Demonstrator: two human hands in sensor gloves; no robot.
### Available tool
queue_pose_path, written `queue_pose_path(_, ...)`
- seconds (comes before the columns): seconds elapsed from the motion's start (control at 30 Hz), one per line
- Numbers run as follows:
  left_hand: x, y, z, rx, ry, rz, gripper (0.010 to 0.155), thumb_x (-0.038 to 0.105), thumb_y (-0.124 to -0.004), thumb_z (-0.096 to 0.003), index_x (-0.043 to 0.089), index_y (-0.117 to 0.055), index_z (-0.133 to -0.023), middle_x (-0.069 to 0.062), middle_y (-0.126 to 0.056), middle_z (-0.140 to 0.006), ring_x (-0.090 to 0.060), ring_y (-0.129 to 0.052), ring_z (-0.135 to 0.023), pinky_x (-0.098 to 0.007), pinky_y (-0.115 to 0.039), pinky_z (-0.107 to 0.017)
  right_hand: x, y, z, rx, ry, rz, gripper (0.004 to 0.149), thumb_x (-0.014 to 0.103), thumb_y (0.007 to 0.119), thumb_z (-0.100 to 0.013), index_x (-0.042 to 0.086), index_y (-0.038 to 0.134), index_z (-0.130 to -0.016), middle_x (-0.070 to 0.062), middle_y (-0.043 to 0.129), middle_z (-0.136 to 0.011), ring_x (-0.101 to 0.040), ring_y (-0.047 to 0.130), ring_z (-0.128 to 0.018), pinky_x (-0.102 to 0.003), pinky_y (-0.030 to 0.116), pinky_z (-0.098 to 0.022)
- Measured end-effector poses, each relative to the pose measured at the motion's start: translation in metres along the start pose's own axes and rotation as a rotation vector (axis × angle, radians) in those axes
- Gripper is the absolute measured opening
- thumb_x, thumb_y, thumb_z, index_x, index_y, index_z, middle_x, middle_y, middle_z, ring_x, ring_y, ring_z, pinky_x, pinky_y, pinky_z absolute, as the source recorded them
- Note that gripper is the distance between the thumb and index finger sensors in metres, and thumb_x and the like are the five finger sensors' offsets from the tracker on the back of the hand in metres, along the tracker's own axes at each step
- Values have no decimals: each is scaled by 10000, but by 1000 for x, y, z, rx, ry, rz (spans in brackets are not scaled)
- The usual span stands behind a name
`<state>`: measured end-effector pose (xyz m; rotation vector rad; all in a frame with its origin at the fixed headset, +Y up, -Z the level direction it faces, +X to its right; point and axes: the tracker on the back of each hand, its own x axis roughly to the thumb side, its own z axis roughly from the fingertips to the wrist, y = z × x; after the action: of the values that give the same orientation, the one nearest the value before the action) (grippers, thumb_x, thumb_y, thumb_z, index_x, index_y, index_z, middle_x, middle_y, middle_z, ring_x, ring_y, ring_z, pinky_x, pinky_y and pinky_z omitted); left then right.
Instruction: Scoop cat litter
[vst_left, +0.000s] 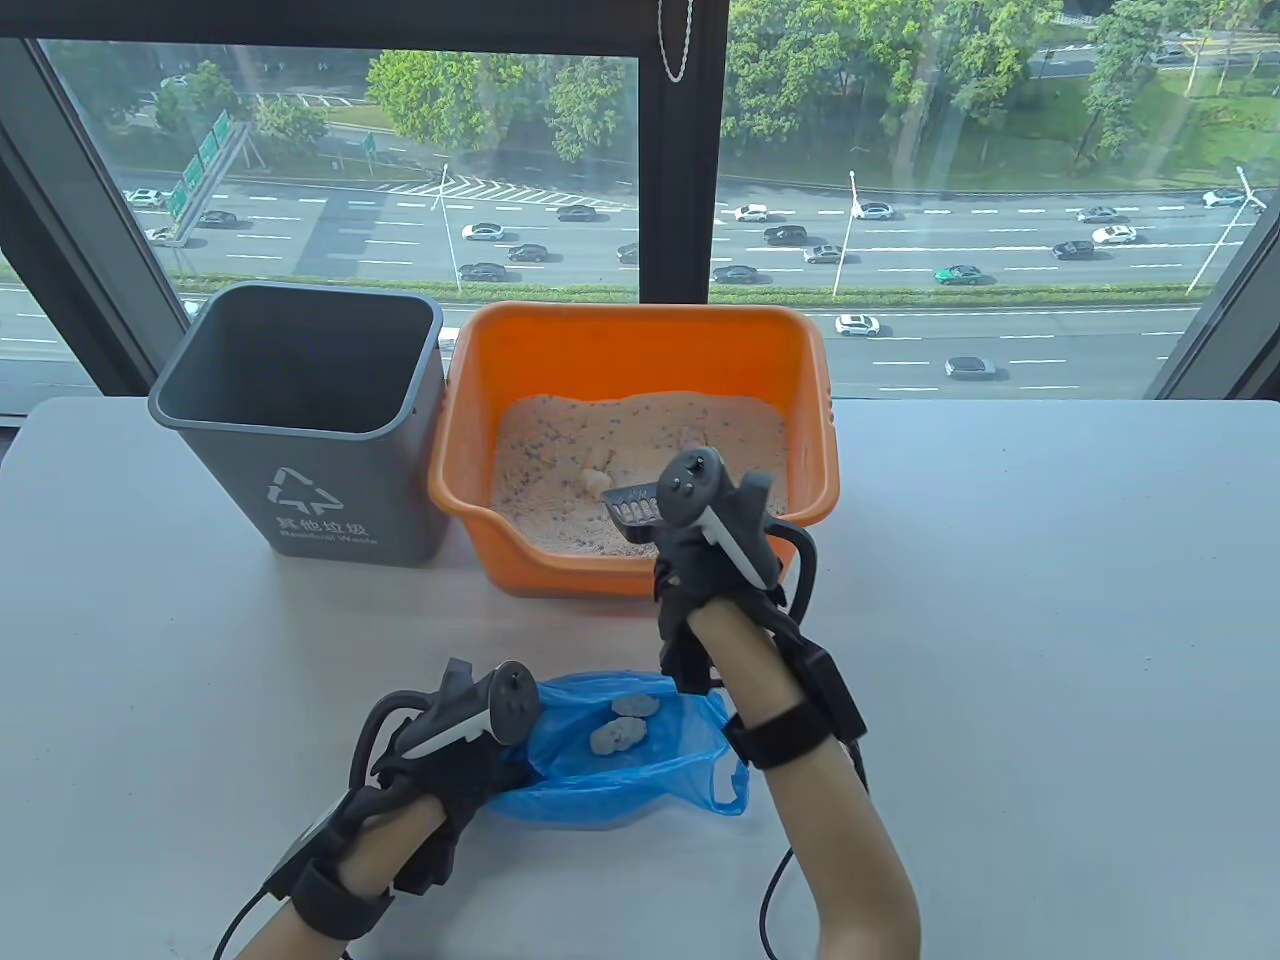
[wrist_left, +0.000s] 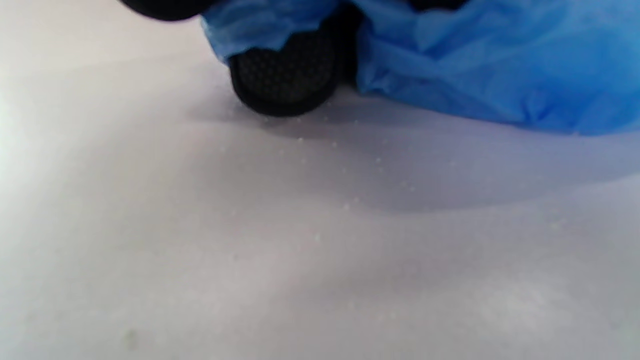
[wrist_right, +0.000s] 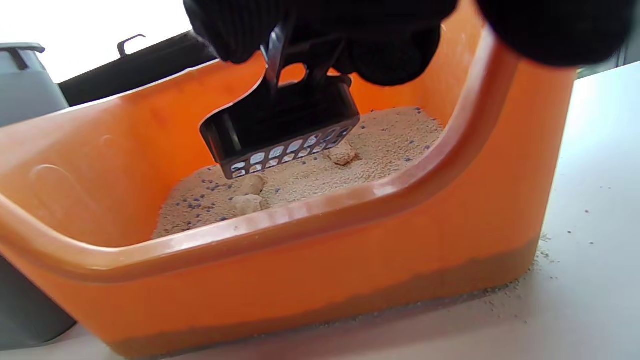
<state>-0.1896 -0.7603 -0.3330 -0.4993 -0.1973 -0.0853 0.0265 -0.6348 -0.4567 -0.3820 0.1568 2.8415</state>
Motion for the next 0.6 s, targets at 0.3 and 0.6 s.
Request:
queue_pose_path(0.3, -1, 0, 0, -5, -7, 13, 702, 477, -786, -466, 428, -406, -1055, 73, -819, -769, -104, -936, -520, -383, -713, -454, 26, 50, -85, 70, 316, 149, 616, 331, 695, -446, -47, 574, -917, -318, 678, -760, -70, 827, -253, -376, 788, -113)
queue_pose_path(0.6, -1, 0, 0, -6, -7, 14, 703, 477, -787, -466, 427, -407, -1054, 73, -820, -767, -105, -937, -520, -383, -713, -454, 15, 31, -86, 0, 325, 48, 587, 336, 649, -457, -14, 568, -922, -286, 660, -779, -57, 802, -283, -343, 801, -247)
